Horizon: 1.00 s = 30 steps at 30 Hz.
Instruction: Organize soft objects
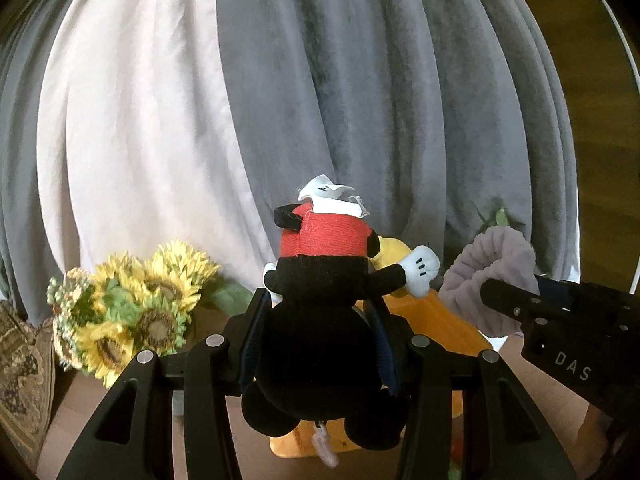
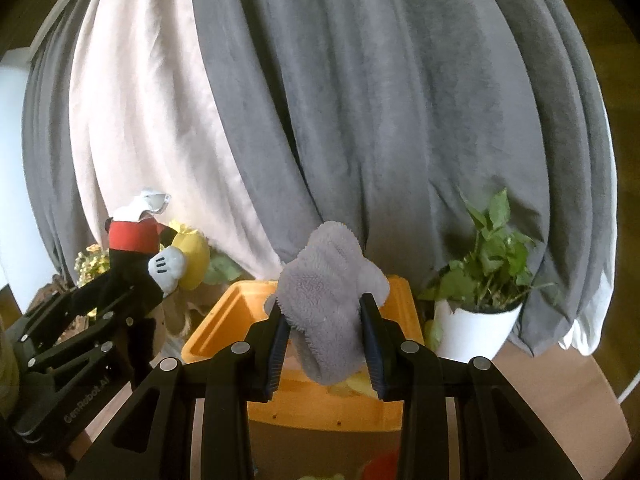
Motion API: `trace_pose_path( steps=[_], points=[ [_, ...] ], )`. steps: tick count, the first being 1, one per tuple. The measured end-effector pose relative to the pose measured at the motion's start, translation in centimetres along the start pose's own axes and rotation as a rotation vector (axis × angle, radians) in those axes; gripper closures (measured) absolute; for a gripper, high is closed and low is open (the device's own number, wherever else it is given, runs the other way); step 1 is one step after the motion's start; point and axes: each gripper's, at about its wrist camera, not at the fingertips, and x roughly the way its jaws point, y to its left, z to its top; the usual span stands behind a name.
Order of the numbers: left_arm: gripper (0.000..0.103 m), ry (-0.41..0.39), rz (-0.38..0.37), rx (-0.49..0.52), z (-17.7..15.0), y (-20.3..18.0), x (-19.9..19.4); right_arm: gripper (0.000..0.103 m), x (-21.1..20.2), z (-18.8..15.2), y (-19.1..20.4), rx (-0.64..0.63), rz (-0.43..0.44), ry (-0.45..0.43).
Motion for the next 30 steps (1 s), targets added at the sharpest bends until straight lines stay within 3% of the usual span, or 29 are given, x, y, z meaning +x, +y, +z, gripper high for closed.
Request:
trace_pose_path(
  steps=[10,30],
  points=[
    [0.056,0.005,-0.002,0.055,0.8,0.3,5.0,0.067,4.5,1.3,-0.4,-0.021,-0.005,0.015],
    [0.055,0.197,-0.064,0.145,-3.2,-1.2,15.9,0.067,14.0,-1.5,-2.4,-0.017,-0.034,0.200]
  ],
)
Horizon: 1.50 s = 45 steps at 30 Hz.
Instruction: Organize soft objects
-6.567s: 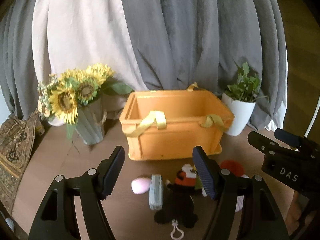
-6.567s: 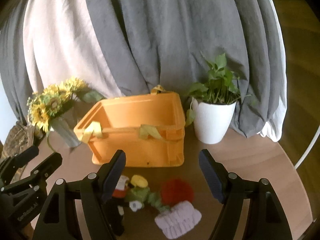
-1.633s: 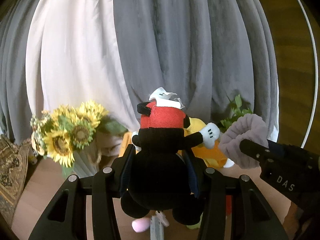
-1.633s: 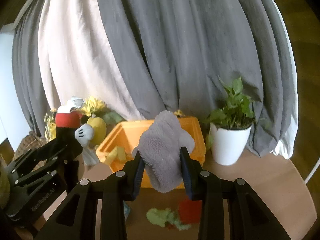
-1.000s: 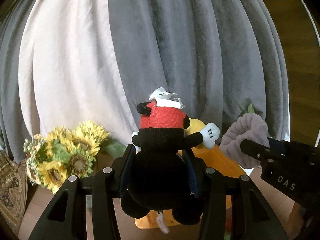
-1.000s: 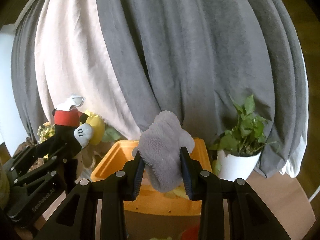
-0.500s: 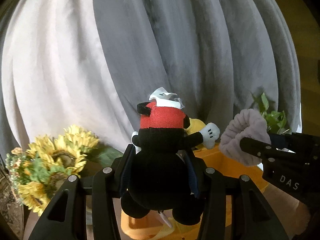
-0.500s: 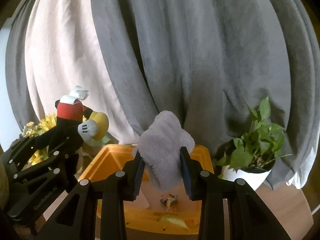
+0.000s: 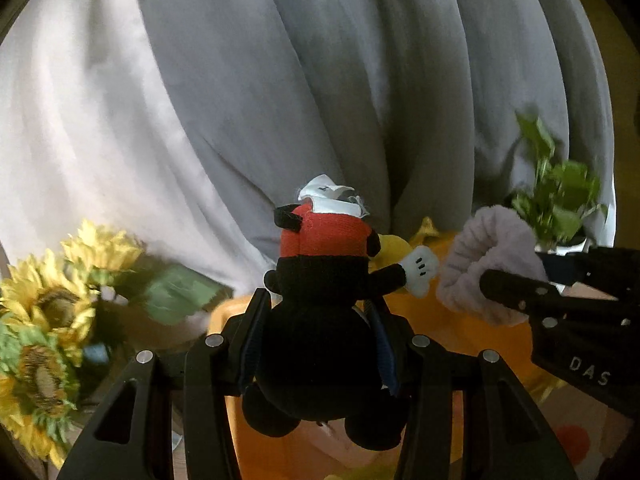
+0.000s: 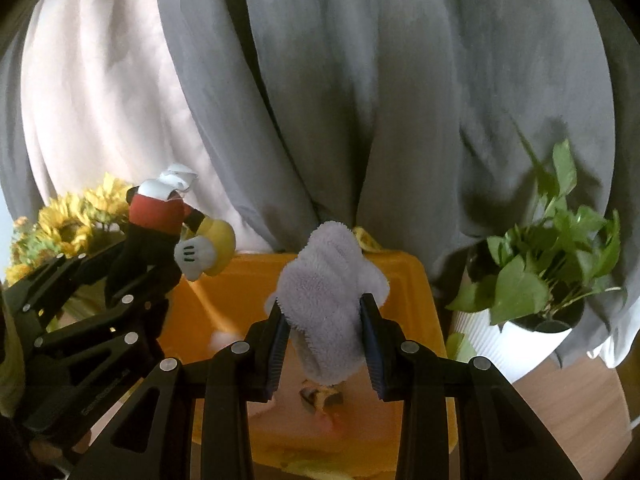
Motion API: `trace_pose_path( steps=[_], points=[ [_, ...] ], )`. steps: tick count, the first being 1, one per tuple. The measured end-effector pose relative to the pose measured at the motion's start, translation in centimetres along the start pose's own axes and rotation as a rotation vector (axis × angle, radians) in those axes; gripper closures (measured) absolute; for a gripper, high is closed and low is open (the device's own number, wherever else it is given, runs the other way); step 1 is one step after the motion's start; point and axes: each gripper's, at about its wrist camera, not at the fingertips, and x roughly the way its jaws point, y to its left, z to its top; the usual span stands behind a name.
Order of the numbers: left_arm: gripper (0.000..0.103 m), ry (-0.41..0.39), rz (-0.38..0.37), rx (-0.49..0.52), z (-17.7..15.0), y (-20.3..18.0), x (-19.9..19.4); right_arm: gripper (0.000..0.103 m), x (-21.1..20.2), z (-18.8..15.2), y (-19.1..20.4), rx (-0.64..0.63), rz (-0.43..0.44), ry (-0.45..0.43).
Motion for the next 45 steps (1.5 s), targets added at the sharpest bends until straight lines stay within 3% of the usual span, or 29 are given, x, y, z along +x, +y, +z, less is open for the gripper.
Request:
trace_pose_path(
  steps=[7,11,12,15,21,45],
  points=[
    [0.052,0.101,-0.034,0.040,-0.9,-0.6,1.8,0.067,1.8,-0.8,-0.2,0.000,0.004,0.060],
    [0.047,0.108,-0.024,0.044,-1.0,-0.5,1.7,0.066,2.4,-1.1,0.0,0.001,0.003,0.087],
    [0.037,0.101,-0.014,0.040,-1.0,-0.3,1.5,0.064,2.7,-1.0,-0.2,0.008,0.006,0.094],
    [0.035,0.086,-0.001,0.035,-1.0,-0.2,1.0,0.044,2.6,-1.1,-0.3,0.025,0.003,0.097],
    [0.035,0.070,0.045,-0.029,-1.1,0.6,-1.0,0.038,1.4,-0.9,-0.4,0.022,-0.025,0.063],
    [0.029,-0.014,0.130,-0.107,-1.9,0.2,-11.5,0.038,-7.2,-1.7,0.9,0.009,-0.022,-0.026]
  ],
)
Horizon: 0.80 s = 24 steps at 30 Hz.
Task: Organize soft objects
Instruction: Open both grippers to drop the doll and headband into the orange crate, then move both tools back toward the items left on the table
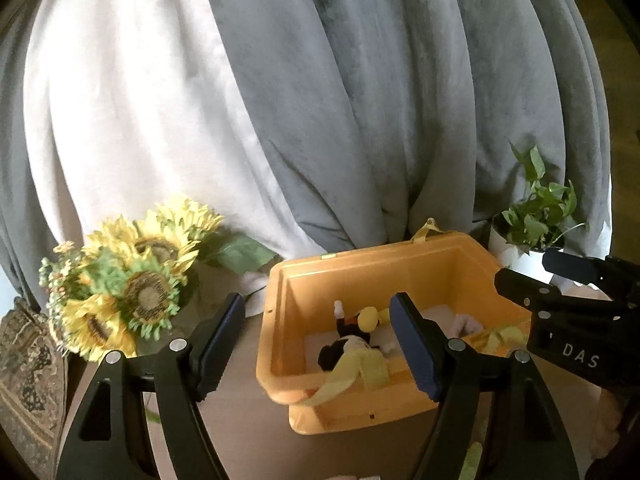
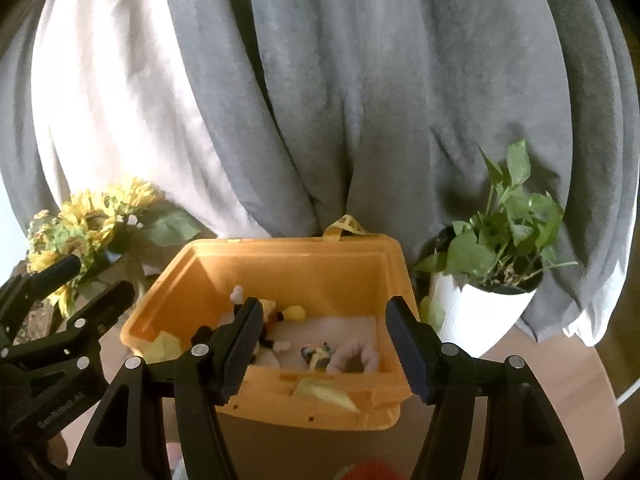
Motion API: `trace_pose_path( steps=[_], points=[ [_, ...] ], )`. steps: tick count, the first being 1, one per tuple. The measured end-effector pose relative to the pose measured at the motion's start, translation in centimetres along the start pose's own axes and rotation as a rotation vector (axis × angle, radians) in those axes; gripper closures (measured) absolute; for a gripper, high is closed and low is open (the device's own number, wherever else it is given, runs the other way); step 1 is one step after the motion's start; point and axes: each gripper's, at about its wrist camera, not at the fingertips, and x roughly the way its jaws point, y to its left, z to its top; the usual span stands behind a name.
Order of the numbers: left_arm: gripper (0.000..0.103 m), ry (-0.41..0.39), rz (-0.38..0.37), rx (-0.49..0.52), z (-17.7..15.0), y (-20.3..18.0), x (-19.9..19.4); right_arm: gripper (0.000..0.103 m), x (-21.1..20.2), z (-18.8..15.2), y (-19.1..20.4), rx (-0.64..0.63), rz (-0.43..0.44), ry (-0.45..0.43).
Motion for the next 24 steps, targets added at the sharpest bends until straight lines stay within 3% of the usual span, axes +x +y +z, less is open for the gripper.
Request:
trace_pose_path(
  steps=[24],
  points=[
    [0.029,0.071,0.043,-0.065,-5.4,-0.5,-6.7,0.038,-5.6,-4.7,0.0,-0.019,0.003,-0.007]
  ],
)
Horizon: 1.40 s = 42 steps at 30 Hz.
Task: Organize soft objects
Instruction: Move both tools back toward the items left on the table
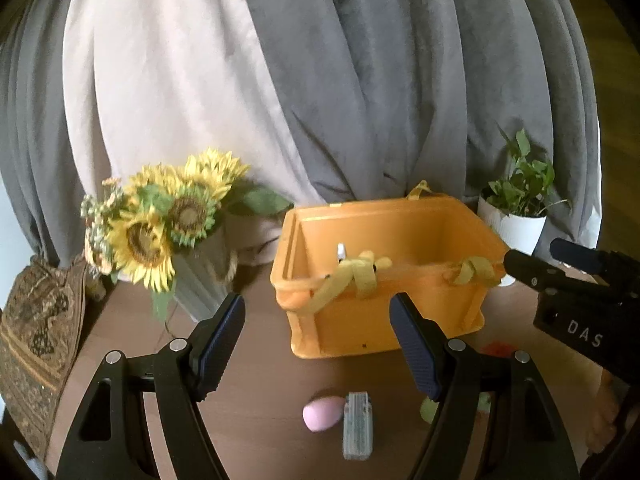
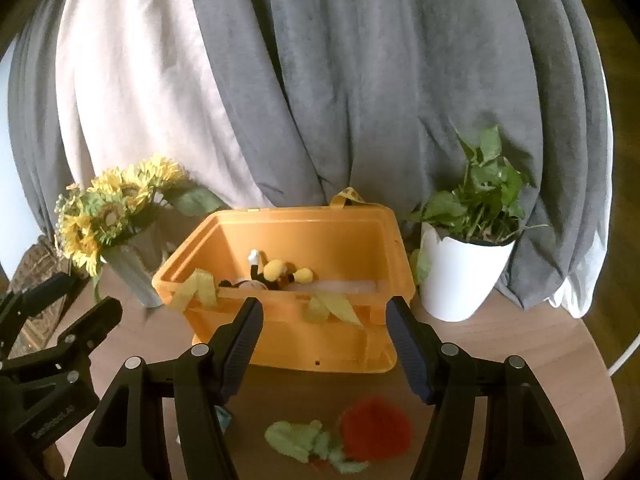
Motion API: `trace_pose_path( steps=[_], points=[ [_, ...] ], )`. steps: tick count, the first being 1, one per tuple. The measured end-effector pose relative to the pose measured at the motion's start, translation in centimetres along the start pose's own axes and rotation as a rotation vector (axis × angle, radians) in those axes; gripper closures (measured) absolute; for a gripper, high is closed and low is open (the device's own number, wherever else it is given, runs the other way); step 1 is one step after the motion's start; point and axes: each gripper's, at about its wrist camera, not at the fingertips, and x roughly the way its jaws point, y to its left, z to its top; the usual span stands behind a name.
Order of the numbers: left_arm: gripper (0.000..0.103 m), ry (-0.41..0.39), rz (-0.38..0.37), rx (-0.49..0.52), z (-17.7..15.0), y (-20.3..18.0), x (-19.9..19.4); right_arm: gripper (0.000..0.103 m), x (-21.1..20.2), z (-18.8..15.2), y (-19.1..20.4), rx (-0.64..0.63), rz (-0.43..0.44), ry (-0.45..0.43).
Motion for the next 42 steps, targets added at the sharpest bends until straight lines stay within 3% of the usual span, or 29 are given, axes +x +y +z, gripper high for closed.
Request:
trace_pose_path(
  steps=[3,15,42],
  points=[
    [0.029,0.013,0.014,-0.012,-0.9,0.0,-0.3,0.031,-0.4,-0.5,-0.2,0.000,-0.001,-0.007],
    [0.029,0.035,0.014,-0.040,-4.6,-1.0,-0.6,0.030,-1.3,-3.3,-1.3,0.024,0.006,-0.009],
    [0.029,0.234,0.009,-0.027,-10.5,-3.4,4.1,0.028,2.4,-9.6,-4.7,0.134,-0.044,0.153]
  ],
)
